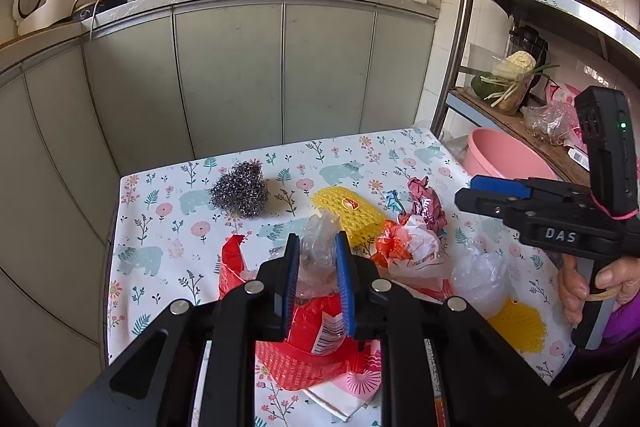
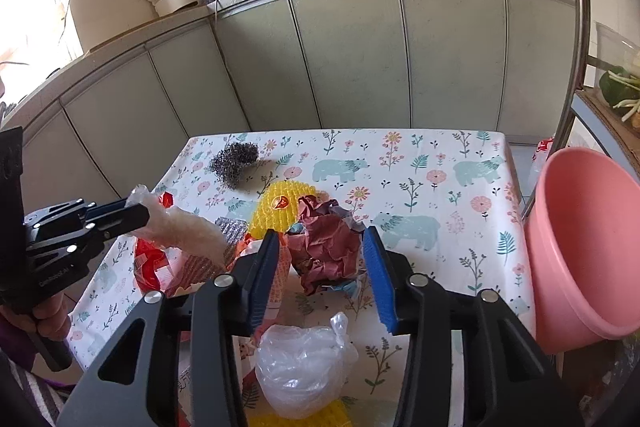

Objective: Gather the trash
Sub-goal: 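Grasp the dark red wrapper with the right tool and lift it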

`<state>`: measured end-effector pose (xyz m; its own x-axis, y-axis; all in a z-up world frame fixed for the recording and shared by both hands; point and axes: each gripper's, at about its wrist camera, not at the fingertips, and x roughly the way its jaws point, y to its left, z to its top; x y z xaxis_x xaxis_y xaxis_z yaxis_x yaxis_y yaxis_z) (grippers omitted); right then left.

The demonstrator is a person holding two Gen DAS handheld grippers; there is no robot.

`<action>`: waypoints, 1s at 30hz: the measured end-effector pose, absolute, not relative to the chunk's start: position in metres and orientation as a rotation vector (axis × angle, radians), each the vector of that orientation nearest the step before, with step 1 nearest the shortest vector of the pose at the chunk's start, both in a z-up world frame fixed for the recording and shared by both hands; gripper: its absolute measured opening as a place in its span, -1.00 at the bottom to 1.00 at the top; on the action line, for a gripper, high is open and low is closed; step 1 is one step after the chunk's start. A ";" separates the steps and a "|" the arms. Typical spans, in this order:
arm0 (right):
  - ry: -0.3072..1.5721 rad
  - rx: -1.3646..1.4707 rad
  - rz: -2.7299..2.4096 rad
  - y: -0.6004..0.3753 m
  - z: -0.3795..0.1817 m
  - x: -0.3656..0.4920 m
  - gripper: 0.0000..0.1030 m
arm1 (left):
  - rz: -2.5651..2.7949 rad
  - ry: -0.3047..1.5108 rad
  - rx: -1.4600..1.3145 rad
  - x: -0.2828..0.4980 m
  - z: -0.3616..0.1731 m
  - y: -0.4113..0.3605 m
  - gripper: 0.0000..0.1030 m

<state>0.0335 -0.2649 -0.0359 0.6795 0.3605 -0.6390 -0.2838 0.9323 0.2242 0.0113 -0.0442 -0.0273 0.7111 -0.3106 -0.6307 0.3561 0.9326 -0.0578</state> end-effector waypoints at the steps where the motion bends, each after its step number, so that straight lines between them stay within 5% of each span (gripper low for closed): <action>1: 0.751 0.102 0.367 -0.262 -0.038 0.037 -0.23 | -0.371 0.680 0.068 0.010 -0.025 -0.044 -0.69; 5: 0.799 0.085 0.363 -0.253 -0.049 0.050 -0.39 | -0.383 0.646 0.047 0.007 -0.013 -0.040 -0.70; 7: 0.820 0.082 0.359 -0.252 -0.055 0.053 -0.65 | -0.385 0.632 0.042 0.006 -0.007 -0.040 -0.70; 30: 0.528 0.309 0.186 -0.366 0.019 -0.006 -0.69 | -0.619 0.468 0.048 0.013 0.055 -0.120 -0.70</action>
